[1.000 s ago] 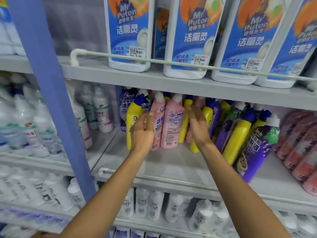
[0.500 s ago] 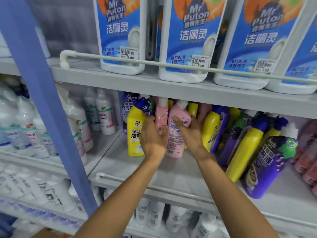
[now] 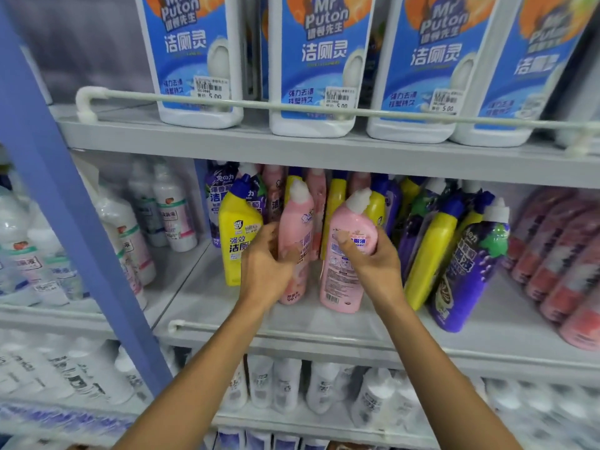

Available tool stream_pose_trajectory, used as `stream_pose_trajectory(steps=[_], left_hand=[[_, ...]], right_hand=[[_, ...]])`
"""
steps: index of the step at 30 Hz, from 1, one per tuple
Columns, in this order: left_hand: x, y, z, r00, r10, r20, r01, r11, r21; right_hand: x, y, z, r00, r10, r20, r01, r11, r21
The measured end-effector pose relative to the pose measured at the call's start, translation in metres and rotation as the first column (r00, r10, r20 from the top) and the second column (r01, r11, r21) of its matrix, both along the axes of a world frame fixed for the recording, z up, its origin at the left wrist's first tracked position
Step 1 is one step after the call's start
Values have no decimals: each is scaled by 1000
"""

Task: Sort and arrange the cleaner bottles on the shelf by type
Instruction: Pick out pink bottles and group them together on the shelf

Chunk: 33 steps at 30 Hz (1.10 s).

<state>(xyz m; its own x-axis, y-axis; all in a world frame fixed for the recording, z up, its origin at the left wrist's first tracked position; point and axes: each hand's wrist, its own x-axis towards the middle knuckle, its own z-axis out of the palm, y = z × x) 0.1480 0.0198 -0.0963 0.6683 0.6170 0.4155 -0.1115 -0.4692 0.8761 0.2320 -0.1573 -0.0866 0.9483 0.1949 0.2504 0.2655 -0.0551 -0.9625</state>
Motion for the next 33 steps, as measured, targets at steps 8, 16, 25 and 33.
stream_pose_trajectory(steps=[8, 16, 25, 33], left_hand=[[10, -21, -18, 974, -206, -98, 182, 960, -212], [-12, -79, 16, 942, -311, 123, 334, 903, -270], [-6, -199, 39, 780, -605, 160, 625, 745, -235], [46, -315, 26, 814, -558, 160, 579, 766, -278]], right_hand=[[-26, -13, -18, 997, -5, -81, 9, 999, 52], [-69, -89, 17, 989, -137, 57, 127, 980, 154], [-70, -214, 26, 914, -397, 85, 365, 896, 252], [29, -288, -9, 845, -523, 111, 525, 851, 17]])
